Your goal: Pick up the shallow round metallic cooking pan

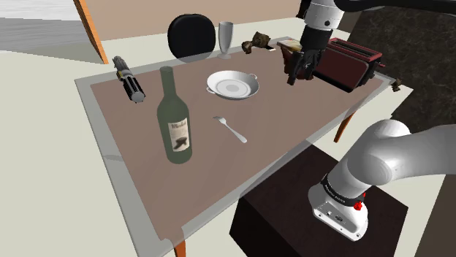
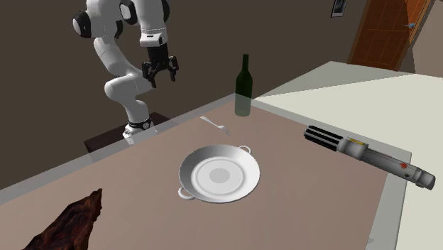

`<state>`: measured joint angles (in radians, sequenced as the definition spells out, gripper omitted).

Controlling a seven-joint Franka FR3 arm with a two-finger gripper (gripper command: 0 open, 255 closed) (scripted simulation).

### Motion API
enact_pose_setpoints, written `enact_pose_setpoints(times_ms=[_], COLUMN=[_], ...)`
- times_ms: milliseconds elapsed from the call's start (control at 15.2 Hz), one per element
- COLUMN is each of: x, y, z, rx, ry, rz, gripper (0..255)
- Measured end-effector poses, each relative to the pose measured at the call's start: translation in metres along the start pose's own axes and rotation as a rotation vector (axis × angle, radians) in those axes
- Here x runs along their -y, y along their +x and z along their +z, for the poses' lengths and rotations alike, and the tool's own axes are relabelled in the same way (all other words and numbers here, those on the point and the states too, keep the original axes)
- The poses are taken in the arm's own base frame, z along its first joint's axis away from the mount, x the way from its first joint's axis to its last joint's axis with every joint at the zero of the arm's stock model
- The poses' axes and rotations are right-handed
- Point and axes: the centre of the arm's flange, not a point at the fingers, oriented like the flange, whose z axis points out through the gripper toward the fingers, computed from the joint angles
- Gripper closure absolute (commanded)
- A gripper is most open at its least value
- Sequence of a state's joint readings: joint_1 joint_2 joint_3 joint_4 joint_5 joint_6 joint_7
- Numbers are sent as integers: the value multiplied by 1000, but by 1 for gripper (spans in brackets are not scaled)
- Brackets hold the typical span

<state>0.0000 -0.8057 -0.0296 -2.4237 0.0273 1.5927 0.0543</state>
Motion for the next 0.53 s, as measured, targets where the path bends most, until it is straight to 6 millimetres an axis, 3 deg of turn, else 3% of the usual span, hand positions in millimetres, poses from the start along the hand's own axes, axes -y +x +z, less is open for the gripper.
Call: enact_pose_setpoints(times_ms=[198,528], x=[-12,-53], y=[14,69], z=[3,18], rx=[3,16], ry=[24,117], rz=[11,56], gripper=[0,0])
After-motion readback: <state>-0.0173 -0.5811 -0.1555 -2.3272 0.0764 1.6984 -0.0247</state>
